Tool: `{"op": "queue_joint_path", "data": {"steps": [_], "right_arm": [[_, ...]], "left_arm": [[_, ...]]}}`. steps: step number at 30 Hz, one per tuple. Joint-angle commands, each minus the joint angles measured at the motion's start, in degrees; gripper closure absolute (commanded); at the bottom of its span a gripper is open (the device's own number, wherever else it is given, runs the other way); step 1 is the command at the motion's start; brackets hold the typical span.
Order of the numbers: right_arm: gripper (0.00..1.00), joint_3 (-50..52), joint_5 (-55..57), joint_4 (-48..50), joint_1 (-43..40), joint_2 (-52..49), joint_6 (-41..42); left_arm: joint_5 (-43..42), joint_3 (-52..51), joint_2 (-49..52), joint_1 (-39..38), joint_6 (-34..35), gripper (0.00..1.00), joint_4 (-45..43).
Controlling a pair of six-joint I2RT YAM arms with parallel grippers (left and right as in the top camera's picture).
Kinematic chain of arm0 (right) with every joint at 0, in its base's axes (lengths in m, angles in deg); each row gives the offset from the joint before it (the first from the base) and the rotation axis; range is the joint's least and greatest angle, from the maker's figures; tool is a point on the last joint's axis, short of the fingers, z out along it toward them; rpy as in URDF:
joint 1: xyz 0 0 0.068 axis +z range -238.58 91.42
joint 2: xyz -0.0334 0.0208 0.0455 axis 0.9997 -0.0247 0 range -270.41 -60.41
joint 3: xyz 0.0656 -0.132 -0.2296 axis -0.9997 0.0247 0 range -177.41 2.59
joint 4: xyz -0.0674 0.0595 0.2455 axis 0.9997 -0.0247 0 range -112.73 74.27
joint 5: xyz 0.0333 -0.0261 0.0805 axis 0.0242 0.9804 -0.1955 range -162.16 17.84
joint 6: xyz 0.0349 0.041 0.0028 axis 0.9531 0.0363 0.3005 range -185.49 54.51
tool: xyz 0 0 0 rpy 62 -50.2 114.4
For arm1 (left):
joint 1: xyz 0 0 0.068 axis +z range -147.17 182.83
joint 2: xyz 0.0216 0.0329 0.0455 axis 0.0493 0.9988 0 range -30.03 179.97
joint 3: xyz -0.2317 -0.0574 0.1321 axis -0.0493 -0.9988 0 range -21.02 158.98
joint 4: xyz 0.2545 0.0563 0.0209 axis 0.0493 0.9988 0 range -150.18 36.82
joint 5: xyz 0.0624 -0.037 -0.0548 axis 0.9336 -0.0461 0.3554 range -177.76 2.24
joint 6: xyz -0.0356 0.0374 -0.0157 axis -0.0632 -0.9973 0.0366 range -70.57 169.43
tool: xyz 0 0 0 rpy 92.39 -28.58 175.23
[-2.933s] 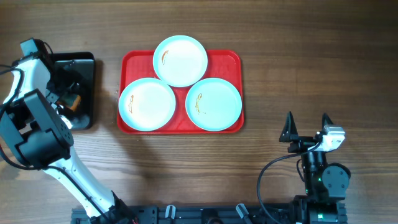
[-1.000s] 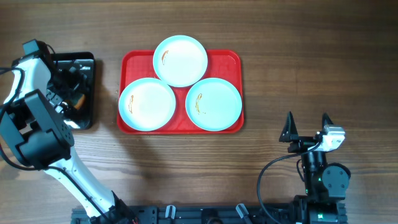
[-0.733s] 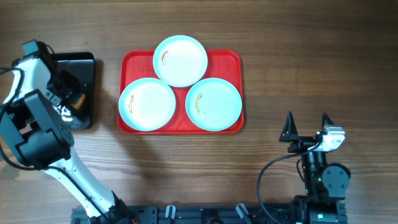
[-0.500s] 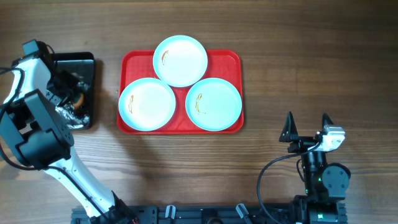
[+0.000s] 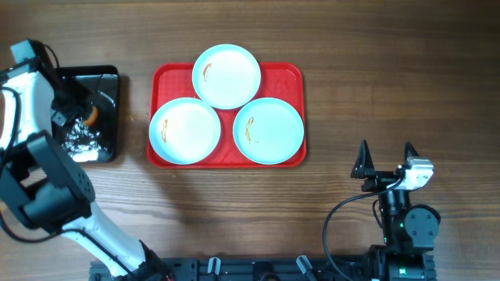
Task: Clean dirty plates on tray and stack at the side
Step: 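Lift the sponge and shake it repeatedly above the black tray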
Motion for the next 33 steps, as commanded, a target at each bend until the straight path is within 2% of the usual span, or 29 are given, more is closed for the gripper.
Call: {"op": "queue_joint_path", "data": {"steps": [1, 5, 12, 15, 19, 24, 26, 28, 30, 33], "right_arm": [[0.0, 0.1, 0.8, 0.2, -0.3, 0.4, -0.7], [0.0, 0.1, 0.8, 0.2, -0.3, 0.4, -0.7], [0.0, 0.1, 0.8, 0.2, -0.3, 0.4, -0.7], [0.0, 0.1, 0.8, 0.2, -0.3, 0.4, -0.7], [0.0, 0.1, 0.8, 0.2, -0.3, 0.4, -0.7], [0.0, 0.1, 0.8, 0.2, -0.3, 0.4, -0.7], [0.0, 0.1, 0.8, 0.2, -0.3, 0.4, -0.7], [0.0, 0.1, 0.8, 0.2, -0.3, 0.4, -0.7], [0.0, 0.1, 0.8, 0.2, -0.3, 0.4, -0.7], [0.0, 0.1, 0.8, 0.2, -0.3, 0.4, -0.7]], "left_arm": [[-8.7, 0.5, -6.1, 0.4, 0.1, 0.96, -2.1], [-8.5, -0.2, -6.2, 0.4, -3.0, 0.96, -6.2], [-11.1, -10.5, -3.0, 1.0, -3.1, 0.96, -17.7], [-20.1, -11.0, -3.1, 2.6, -4.7, 0.96, -18.7], [-42.9, -11.0, -5.0, 6.5, -8.8, 0.96, -21.7], [-57.1, -11.0, -6.6, 12.0, -8.8, 0.96, -24.3], [-58.8, -11.0, -6.6, 13.5, -9.3, 0.96, -23.5], [-58.1, -11.1, -6.4, 14.3, -14.0, 0.96, -21.6], [-52.9, -12.2, -6.4, 14.2, -18.2, 0.96, -19.8], [-43.6, -16.0, -6.2, 13.6, -18.2, 0.96, -21.4]]}}
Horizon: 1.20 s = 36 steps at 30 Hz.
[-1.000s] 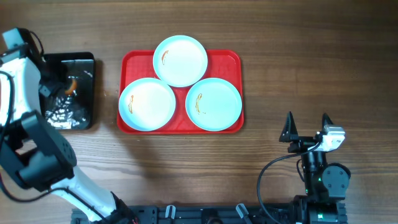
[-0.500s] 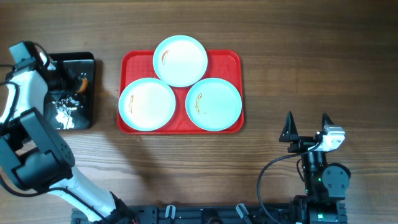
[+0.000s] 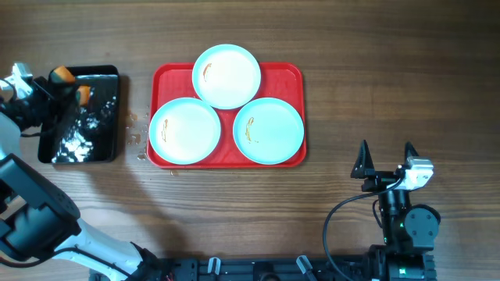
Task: Clean dirty plates on tray and stack at the side
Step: 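Lift the sponge and shake it repeatedly above the black tray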
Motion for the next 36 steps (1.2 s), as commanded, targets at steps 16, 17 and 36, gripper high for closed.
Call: {"op": "queue_joint_path", "data": {"steps": [16, 17, 36], "right_arm": [[0.0, 0.1, 0.8, 0.2, -0.3, 0.4, -0.7], [0.0, 0.1, 0.8, 0.2, -0.3, 0.4, -0.7], [0.0, 0.1, 0.8, 0.2, -0.3, 0.4, -0.7]], "left_arm": [[-21.1, -9.9, -3.1, 2.2, -3.4, 0.96, -19.9], [-22.9, -9.9, -3.7, 2.3, -1.7, 0.96, -21.9], [1.8, -12.8, 1.5, 1.0, -9.7, 0.96, -14.8]]}}
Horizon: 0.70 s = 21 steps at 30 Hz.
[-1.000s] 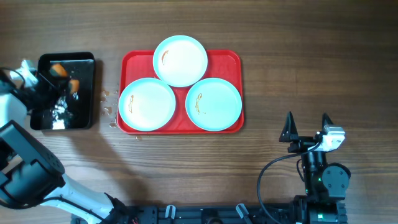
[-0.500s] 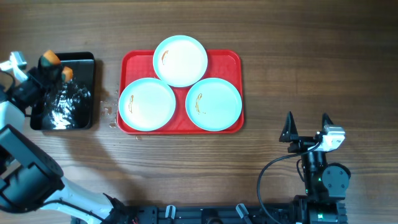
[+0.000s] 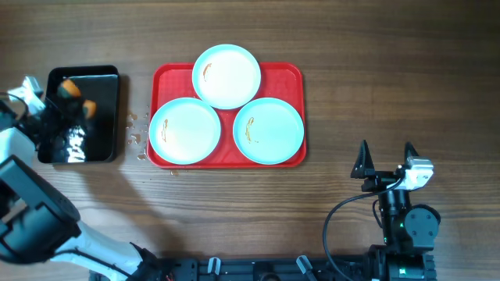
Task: Clean dirty plates on tray and stack at the side
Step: 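Lift the sponge and shake it repeatedly above the black tray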
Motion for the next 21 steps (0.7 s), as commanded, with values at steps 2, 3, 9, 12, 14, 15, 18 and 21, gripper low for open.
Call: {"op": "queue_joint_path", "data": {"steps": [2, 3, 9, 12, 14, 15, 18, 21], "right_arm": [[0.0, 0.1, 0.8, 0.2, -0.3, 0.4, -0.7], [0.0, 0.1, 0.8, 0.2, -0.3, 0.4, -0.7], [0.0, 0.1, 0.8, 0.2, -0.3, 0.4, -0.7], [0.0, 0.1, 0.8, 0.2, -0.3, 0.4, -0.7], [0.0, 0.1, 0.8, 0.2, -0.3, 0.4, -0.7], [0.0, 0.1, 0.8, 0.2, -0.3, 0.4, -0.7], [0.0, 0.1, 0.8, 0.2, -0.3, 0.4, -0.7], [0.0, 0.1, 0.8, 0.2, -0.3, 0.4, -0.7]], "left_arm": [[-11.9, -0.7, 0.6, 0.0, -1.7, 0.96, -3.9], [-16.0, -0.6, 0.1, 0.0, -1.5, 0.96, -5.4], [-28.8, 0.7, -6.1, 0.1, 12.5, 0.96, -18.1], [-28.9, 0.6, -11.1, 0.1, 18.9, 0.96, -25.8], [-28.8, 0.6, -13.7, 0.1, 19.5, 0.96, -28.4], [-28.4, 0.6, -14.3, 0.1, 19.5, 0.96, -28.5], [-24.0, 0.1, -13.5, -0.2, 13.9, 0.96, -22.8], [-11.8, -0.7, -11.4, -1.0, 4.3, 0.96, -11.0]]}}
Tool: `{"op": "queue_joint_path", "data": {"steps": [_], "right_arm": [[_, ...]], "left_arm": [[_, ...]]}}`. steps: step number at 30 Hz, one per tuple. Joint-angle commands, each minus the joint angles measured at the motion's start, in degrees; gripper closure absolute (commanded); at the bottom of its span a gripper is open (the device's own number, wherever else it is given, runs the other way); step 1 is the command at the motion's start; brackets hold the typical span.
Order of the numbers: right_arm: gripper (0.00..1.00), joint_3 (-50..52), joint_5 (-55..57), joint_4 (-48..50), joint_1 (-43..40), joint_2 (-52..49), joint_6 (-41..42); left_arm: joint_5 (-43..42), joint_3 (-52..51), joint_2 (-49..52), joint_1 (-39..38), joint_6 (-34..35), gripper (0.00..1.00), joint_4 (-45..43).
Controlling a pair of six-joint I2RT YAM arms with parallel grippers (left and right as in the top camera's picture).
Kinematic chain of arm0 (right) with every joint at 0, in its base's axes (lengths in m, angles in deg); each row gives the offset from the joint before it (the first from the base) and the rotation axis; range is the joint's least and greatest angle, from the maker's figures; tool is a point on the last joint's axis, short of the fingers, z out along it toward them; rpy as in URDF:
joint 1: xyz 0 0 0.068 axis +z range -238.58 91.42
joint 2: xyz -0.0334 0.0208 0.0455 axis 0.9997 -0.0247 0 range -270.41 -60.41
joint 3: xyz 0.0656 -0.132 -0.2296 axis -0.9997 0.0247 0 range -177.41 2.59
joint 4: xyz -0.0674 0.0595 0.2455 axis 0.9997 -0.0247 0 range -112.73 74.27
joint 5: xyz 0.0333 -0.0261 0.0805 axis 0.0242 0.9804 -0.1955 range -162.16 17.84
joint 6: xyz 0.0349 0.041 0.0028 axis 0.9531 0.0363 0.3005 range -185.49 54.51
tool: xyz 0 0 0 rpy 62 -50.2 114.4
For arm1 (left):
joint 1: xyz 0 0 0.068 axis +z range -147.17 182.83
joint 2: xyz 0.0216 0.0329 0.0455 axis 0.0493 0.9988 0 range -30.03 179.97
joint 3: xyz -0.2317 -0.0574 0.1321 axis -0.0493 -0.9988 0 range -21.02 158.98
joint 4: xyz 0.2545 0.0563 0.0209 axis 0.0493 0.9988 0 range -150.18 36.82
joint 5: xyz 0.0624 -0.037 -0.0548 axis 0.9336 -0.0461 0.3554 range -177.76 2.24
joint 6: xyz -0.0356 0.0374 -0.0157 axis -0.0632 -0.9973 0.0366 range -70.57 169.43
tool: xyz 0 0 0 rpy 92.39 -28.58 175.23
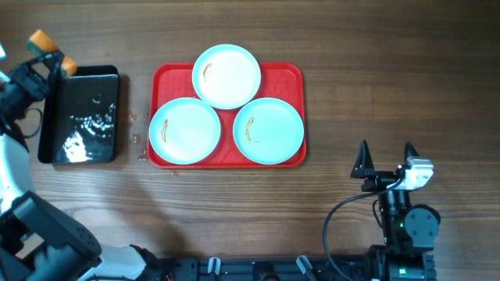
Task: Clean dirty plates on tray and stack at the side
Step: 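Lift the sponge and shake it repeatedly above the black tray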
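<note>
Three white plates sit on the red tray (293, 74): one at the back (226, 76), one front left (184, 131), one front right (269, 129). Each carries a small brown smear near its left side. My left gripper (54, 51), with orange fingertips, is at the far left just beyond the back left corner of the black basin (47, 148). It is open, and I see nothing between its fingers. My right gripper (384, 158) stands open at the front right, far from the tray.
The black basin holds shiny water. Small drops (137, 129) lie on the wood between the basin and the red tray. Bare wooden table (391, 70) stretches to the right of the tray.
My left gripper was over the basin's back part and now is beyond its back left corner, off the water. The plates and the right arm have not moved.
My left gripper was low in the black basin among shiny water. Then it was at the basin's back edge, and drops had appeared on the wood beside the tray. Then it was over the basin again, and now it is outside its back left corner.
</note>
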Motion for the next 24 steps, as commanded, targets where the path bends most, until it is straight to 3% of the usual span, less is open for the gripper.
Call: {"op": "queue_joint_path", "data": {"steps": [1, 2, 5, 7, 10, 16, 20, 24], "right_arm": [[0.0, 0.1, 0.8, 0.2, -0.3, 0.4, -0.7], [0.0, 0.1, 0.8, 0.2, -0.3, 0.4, -0.7], [0.0, 0.1, 0.8, 0.2, -0.3, 0.4, -0.7], [0.0, 0.1, 0.8, 0.2, -0.3, 0.4, -0.7], [0.0, 0.1, 0.8, 0.2, -0.3, 0.4, -0.7], [0.0, 0.1, 0.8, 0.2, -0.3, 0.4, -0.7], [0.0, 0.1, 0.8, 0.2, -0.3, 0.4, -0.7], [0.0, 0.1, 0.8, 0.2, -0.3, 0.4, -0.7]], "left_arm": [[16.7, -1.8, 4.3, -1.2, -13.3, 0.96, 10.7], [22.4, -2.4, 6.3, -1.6, -16.8, 0.96, 13.4], [28.2, -2.8, 10.7, -1.6, -21.6, 0.96, 17.2], [27.4, -2.8, 12.1, -1.2, -22.0, 0.96, 18.2], [19.3, -1.6, 10.9, -0.4, -21.7, 0.96, 18.1], [6.7, 6.2, 1.7, 0.6, -12.2, 0.96, 17.6], [6.5, 8.4, -5.0, 0.1, -10.1, 0.96, 14.7], [13.3, 8.3, -6.7, 0.0, -10.1, 0.96, 16.9]]}}
